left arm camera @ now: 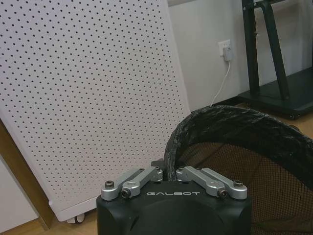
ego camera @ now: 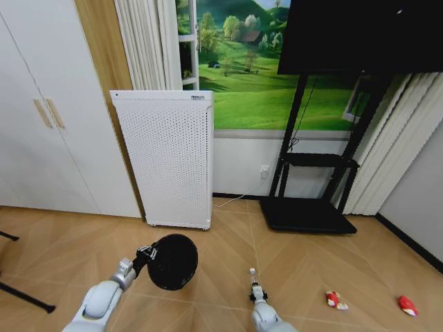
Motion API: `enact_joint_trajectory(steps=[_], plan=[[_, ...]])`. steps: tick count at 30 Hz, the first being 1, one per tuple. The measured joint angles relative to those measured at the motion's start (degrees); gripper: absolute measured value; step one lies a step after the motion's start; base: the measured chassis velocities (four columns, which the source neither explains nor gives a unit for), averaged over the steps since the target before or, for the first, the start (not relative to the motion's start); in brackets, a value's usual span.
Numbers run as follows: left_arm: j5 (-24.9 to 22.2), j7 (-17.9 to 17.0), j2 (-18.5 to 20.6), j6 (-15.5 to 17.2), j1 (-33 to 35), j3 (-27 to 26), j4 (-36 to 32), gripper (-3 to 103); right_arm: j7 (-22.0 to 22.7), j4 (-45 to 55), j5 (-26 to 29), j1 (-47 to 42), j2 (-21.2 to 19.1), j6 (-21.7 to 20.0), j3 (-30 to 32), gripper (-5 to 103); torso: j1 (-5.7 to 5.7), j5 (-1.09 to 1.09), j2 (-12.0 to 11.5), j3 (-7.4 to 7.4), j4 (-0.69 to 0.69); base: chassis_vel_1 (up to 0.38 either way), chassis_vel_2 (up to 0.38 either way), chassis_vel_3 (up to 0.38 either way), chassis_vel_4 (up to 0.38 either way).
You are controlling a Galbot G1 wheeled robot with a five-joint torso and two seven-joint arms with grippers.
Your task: Pick up the trash bin and place the garbage on the floor into it.
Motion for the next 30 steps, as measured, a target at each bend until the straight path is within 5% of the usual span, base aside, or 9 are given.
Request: enact_joint_trajectory(steps=[14, 24, 30], plan=[[-0.41, -0.63, -0.15, 0.52, -2.08, -0.27, 0.18, 6, 1.97, 9.35, 4.54, -2.16, -4.87, -1.72, 1.09, 20, 0.0, 0.01, 0.0, 0.0, -0.01, 0.0, 0.0, 0.0, 0.0], [-0.8, -2.86, -2.47, 2.06, -8.74, 2.47, 4.15, 6, 1.74, 28.61, 8.97, -8.85, -18.41, -2.48, 9.72, 20, 0.0, 0.01, 0.0, 0.0, -0.01, 0.0, 0.0, 0.0, 0.0], [-0.1, -2.65, -4.24, 2.42, -10.88, 4.92, 5.34, 6, 0.59, 38.78, 11.2, -12.66, -23.23, -2.91, 13.76, 20, 0.0, 0.01, 0.0, 0.0, 0.01, 0.0, 0.0, 0.0, 0.0]])
